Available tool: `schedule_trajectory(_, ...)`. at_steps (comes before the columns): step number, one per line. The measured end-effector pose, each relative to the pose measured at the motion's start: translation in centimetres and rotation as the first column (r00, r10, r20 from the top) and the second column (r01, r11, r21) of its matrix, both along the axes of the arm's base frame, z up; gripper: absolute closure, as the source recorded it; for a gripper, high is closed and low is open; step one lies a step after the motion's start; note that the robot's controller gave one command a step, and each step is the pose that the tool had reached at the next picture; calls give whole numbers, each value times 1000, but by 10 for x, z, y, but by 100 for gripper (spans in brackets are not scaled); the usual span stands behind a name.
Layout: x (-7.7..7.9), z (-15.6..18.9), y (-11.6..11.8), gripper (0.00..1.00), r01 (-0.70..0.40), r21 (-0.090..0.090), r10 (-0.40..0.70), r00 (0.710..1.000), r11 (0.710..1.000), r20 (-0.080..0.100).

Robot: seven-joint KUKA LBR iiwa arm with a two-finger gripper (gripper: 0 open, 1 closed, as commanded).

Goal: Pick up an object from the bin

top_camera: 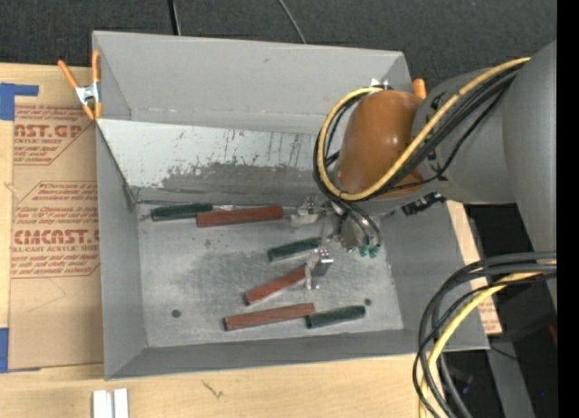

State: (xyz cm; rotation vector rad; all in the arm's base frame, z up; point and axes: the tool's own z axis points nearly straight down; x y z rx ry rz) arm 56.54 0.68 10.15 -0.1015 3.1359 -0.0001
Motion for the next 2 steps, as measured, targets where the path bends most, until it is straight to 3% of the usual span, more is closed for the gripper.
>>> schedule_trajectory(1, 6, -25, 4, 0, 20, 1, -20, 1000, 1000, -2)
schedule_trajectory(2, 3, -24, 0, 100, 42, 5, -42, 999, 999, 23)
